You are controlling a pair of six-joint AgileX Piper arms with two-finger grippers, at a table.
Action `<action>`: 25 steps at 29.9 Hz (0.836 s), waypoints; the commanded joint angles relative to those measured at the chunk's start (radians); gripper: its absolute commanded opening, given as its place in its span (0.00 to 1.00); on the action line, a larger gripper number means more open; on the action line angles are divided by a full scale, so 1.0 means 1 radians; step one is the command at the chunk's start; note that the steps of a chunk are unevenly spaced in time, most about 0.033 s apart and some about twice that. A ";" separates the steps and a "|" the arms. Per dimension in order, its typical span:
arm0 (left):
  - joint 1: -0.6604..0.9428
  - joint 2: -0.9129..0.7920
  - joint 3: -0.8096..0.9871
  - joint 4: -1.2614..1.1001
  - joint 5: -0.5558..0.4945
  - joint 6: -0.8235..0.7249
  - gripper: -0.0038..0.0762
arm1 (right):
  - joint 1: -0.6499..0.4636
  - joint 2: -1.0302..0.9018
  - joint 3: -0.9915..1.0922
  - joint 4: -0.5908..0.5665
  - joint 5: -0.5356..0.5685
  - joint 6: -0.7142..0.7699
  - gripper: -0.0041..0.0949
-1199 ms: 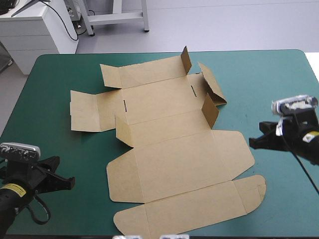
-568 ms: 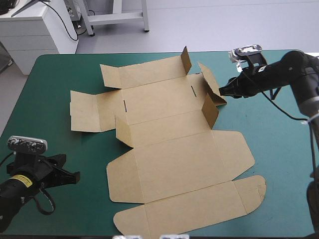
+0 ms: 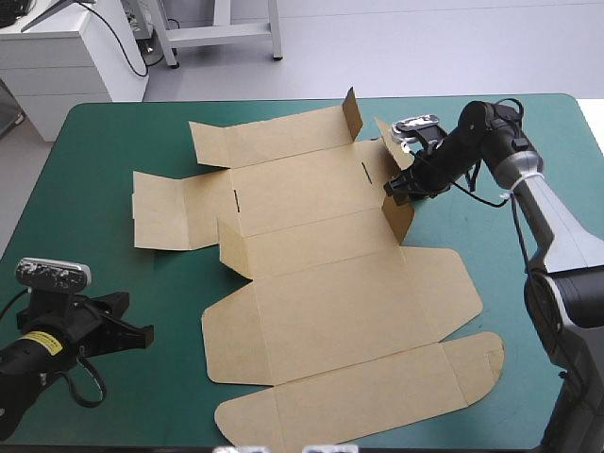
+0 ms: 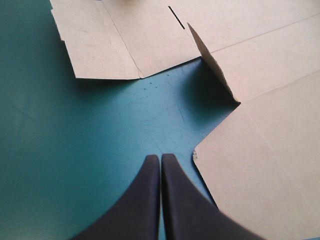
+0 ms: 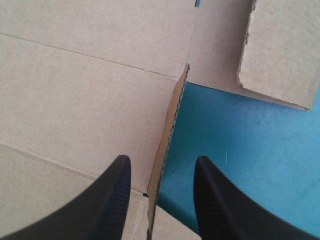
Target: Fold the box
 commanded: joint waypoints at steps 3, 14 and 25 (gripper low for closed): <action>0.000 0.008 -0.035 -0.022 -0.061 -0.008 0.04 | 0.001 -0.028 -0.037 0.018 -0.012 -0.011 0.39; 0.000 0.008 -0.035 -0.022 -0.059 -0.008 0.04 | 0.001 0.016 -0.041 0.023 0.012 -0.046 0.22; 0.000 0.008 -0.035 -0.022 -0.059 -0.008 0.04 | 0.044 0.016 -0.041 -0.043 -0.003 -0.199 0.03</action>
